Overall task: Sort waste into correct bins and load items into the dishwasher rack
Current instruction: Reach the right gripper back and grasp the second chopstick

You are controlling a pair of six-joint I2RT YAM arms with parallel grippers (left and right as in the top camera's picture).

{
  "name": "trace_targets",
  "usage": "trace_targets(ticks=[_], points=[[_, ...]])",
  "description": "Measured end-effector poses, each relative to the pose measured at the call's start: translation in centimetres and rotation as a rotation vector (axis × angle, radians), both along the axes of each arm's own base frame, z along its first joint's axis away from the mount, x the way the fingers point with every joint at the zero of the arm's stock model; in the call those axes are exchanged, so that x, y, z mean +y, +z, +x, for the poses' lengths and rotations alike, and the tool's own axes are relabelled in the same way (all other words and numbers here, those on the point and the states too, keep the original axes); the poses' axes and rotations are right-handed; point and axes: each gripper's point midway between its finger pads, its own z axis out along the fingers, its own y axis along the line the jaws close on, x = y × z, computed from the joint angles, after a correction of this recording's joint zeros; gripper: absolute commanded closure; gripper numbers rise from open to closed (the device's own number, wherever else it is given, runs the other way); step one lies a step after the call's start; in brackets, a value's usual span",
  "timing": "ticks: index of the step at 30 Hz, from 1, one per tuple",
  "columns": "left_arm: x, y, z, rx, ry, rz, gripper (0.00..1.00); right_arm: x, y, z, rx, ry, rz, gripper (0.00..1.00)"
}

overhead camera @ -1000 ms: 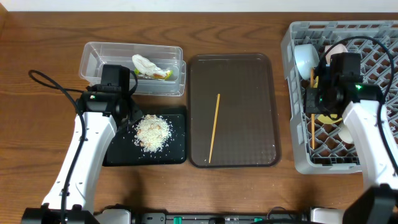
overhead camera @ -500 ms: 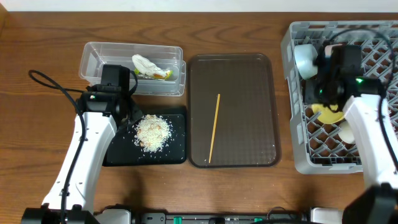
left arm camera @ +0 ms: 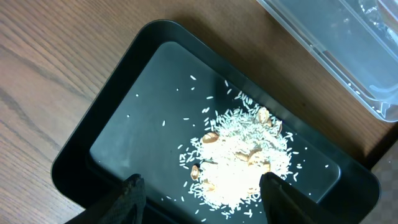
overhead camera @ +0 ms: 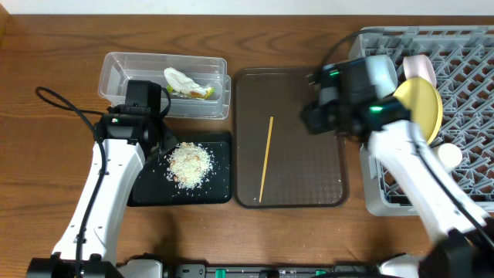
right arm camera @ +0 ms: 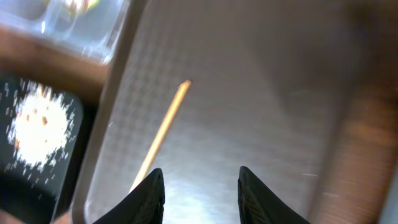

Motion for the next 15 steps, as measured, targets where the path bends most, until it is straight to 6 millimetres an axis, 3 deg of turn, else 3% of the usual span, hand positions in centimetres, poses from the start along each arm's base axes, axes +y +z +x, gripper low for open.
trace_targets(ticks=[9,15], points=[[0.0,0.0,0.0,0.0,0.0,0.0,0.38,7.3,-8.6,-1.7,0.125,0.049,-0.078,0.64],[0.0,0.0,0.0,0.0,0.0,0.0,0.38,8.8,-13.3,-3.2,0.207,0.01,-0.137,0.7]])
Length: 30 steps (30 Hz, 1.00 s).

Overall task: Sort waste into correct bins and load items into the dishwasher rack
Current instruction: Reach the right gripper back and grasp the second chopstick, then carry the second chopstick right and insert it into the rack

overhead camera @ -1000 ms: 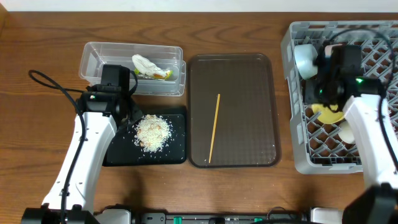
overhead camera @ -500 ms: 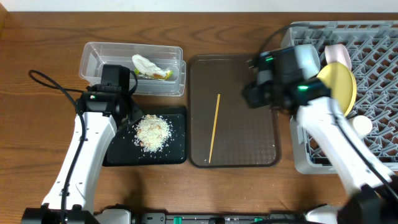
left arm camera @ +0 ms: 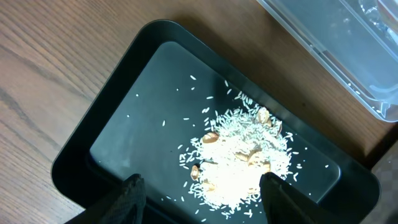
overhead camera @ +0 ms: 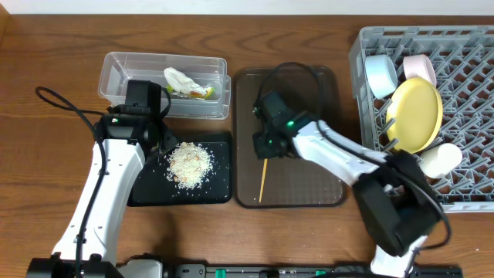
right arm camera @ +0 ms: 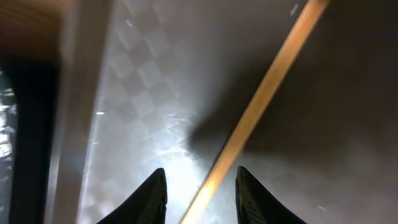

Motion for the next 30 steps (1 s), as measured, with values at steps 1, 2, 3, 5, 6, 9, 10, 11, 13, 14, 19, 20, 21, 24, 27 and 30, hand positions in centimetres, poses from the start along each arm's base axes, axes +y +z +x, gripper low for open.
trace_targets(ticks=[1,2,3,5,6,9,10,11,13,14,19,20,21,24,27,30], points=[[0.0,0.0,0.0,0.0,0.0,0.0,0.38,0.0,-0.6,-0.3,0.01,-0.008,-0.016,0.71],[0.0,0.0,0.0,0.0,0.0,0.0,0.38,-0.2,-0.9,-0.4,0.012,-0.019,-0.035,0.75],[0.0,0.0,0.0,0.0,0.0,0.0,0.38,-0.2,-0.9,-0.4,0.007,-0.029,-0.044,0.79],[0.0,0.0,0.0,0.0,0.0,0.0,0.38,-0.6,-1.0,-0.6,0.007,-0.05,-0.07,0.89],[0.0,0.0,0.0,0.0,0.0,0.0,0.38,-0.8,-1.1,-0.5,0.005,-0.06,-0.081,0.96],[0.0,0.0,0.0,0.0,0.0,0.0,0.38,-1.5,-1.1,-0.5,0.004,-0.091,-0.107,0.99],[0.0,0.0,0.0,0.0,0.0,0.0,0.38,-1.7,-1.1,-0.5,0.006,-0.096,-0.112,0.99],[0.0,0.0,0.0,0.0,0.0,0.0,0.38,-1.8,-1.1,-0.4,0.006,-0.098,-0.115,0.99],[0.0,0.0,0.0,0.0,0.0,0.0,0.38,-2.5,-1.0,-0.5,0.012,-0.109,-0.13,0.99],[0.0,0.0,0.0,0.001,0.0,0.0,0.38,-3.1,-0.9,-0.4,0.016,-0.119,-0.139,0.99],[0.0,0.0,0.0,0.0,0.0,0.0,0.38,-7.3,1.5,1.5,-0.006,-0.165,-0.157,0.99],[0.0,0.0,0.0,0.0,0.0,0.0,0.38,-8.3,2.6,1.9,-0.022,-0.174,-0.155,0.99],[0.0,0.0,0.0,0.0,0.0,0.0,0.38,-9.6,4.0,2.3,-0.043,-0.184,-0.151,0.99],[0.0,0.0,0.0,0.0,0.0,0.0,0.38,-13.2,8.3,3.4,-0.121,-0.211,-0.136,0.99],[0.0,0.0,0.0,0.0,0.0,0.0,0.38,-16.8,11.9,3.9,-0.198,-0.236,-0.138,0.99],[0.0,0.0,0.0,0.0,0.0,0.0,0.38,-20.6,14.1,3.9,-0.239,-0.268,-0.161,0.99]])
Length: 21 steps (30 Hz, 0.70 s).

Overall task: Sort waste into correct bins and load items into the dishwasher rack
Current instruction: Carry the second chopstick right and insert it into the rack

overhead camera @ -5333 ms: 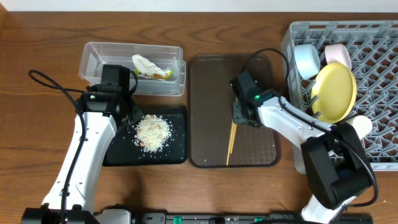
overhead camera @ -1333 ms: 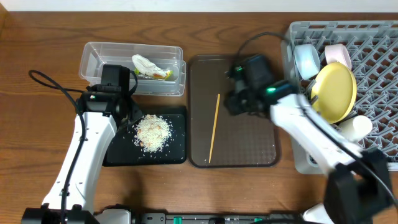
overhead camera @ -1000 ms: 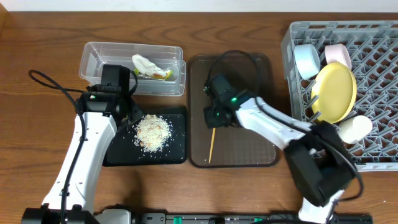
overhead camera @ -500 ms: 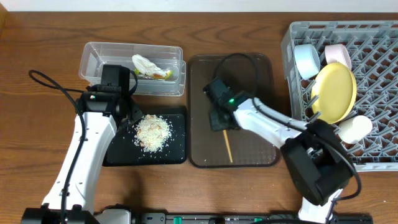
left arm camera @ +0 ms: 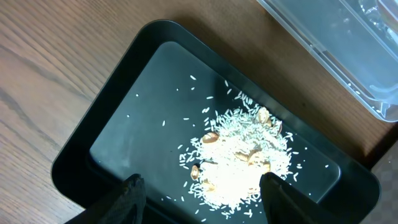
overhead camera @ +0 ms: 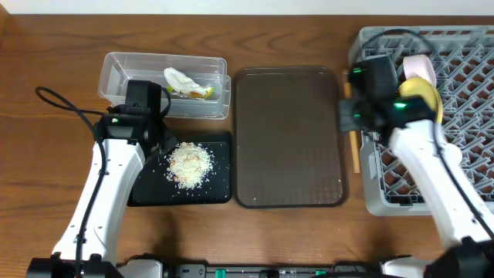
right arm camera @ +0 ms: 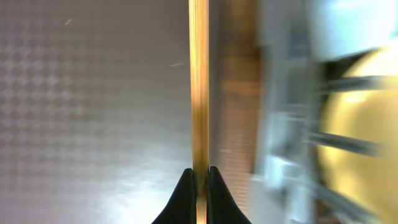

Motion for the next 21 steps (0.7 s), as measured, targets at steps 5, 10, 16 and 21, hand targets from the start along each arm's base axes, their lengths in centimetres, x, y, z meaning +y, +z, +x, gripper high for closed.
trace_targets(ticks=[5,10,16,21], points=[[0.0,0.0,0.0,0.0,0.0,0.0,0.24,-5.7,0.3,-0.6,0.022,-0.092,-0.036,0.99],[0.0,0.0,0.0,0.0,0.001,-0.001,0.21,-7.9,-1.3,-1.0,0.086,-0.124,-0.056,0.96],[0.0,0.0,0.0,0.0,0.001,0.0,0.21,-8.0,-3.7,-0.7,0.153,-0.108,-0.063,0.87],[-0.1,0.0,0.1,0.0,-0.012,-0.004,0.21,-8.0,-3.5,-0.1,0.129,-0.107,-0.06,0.64]])
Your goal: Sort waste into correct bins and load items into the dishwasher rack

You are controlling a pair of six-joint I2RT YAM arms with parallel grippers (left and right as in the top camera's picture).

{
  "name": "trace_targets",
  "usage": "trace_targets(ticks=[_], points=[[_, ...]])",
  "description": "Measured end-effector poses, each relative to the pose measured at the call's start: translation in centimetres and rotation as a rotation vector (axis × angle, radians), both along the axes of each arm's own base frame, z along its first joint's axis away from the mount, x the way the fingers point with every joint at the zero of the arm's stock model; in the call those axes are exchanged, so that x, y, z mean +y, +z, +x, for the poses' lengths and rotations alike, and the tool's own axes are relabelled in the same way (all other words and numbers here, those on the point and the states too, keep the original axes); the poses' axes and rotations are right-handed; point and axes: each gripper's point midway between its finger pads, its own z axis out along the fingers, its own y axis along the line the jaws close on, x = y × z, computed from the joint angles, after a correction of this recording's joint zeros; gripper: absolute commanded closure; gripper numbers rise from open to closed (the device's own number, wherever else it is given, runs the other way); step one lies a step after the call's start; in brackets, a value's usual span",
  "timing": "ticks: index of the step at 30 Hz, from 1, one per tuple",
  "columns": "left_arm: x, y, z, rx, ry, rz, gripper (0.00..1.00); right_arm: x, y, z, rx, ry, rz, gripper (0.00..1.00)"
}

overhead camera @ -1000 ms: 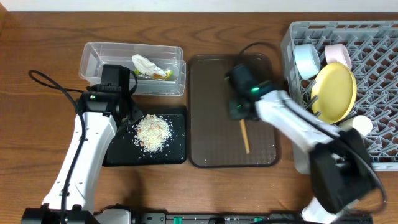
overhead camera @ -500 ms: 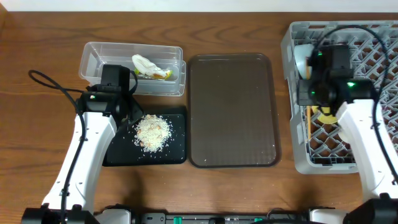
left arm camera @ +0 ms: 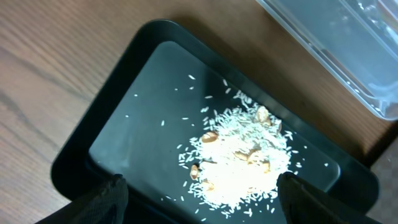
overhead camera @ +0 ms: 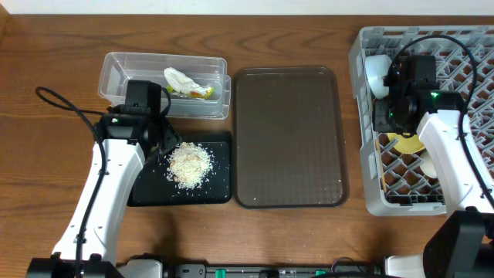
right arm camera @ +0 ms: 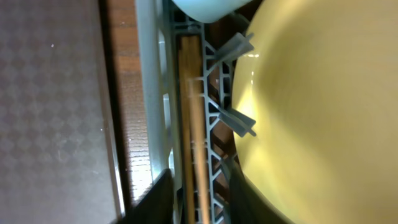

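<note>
A wooden chopstick (right arm camera: 191, 112) lies along the left column of the grey dishwasher rack (overhead camera: 463, 62), beside a yellow plate (right arm camera: 311, 112). My right gripper (right arm camera: 198, 199) hangs just over it, open, one finger on each side of the stick, and stands over the rack's left part (overhead camera: 390, 116) in the overhead view. My left gripper (left arm camera: 202, 202) is open above the black tray (left arm camera: 124, 124), which holds a heap of rice and nuts (left arm camera: 242, 155). The brown serving tray (overhead camera: 289, 139) carries nothing.
A clear plastic bin (overhead camera: 123, 73) with crumpled waste (overhead camera: 185, 81) stands behind the black tray. A pale cup (overhead camera: 376, 73) sits in the rack's far left corner. The right arm hides most of the yellow plate from above.
My right gripper was shut on the chopstick between the brown tray and the rack. Now it is open over the rack with the chopstick lying in it. My left gripper's fingers stand wider apart.
The chopstick lay on the brown tray with my right gripper open above the tray's right side. Then the open gripper straddled the stick. Later it was shut on it beside the rack. Now the stick rests in the rack, let go. The left arm stayed over the rice.
</note>
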Motion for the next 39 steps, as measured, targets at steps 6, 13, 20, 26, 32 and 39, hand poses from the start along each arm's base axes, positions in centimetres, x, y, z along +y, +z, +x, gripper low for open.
trace_targets(ticks=[6,13,20,26,32,39], points=[[-1.6,0.2,1.1,-0.03,-0.158,-0.046,0.2,1.1,2.1,1.2,-0.102,0.028,0.057,0.52],[-4.2,1.4,4.2,-0.165,-0.397,-0.086,0.17,5.2,8.4,4.6,-0.392,0.171,0.253,0.33],[-5.2,0.9,2.7,-0.102,-0.535,-0.086,0.14,5.1,6.4,2.4,-0.269,0.15,0.26,0.22],[-4.8,-0.6,-2.3,0.111,-0.548,-0.118,0.14,3.6,3.8,-1.7,-0.066,0.049,0.202,0.05],[-4.7,0.7,-3.2,0.075,-0.561,-0.108,0.14,3.2,3.4,-3.8,-0.005,0.025,0.183,0.01],[-5.7,6.3,-4.6,-0.295,-0.679,-0.015,0.08,3.1,7.0,-6.8,-0.282,0.044,0.163,0.01]])
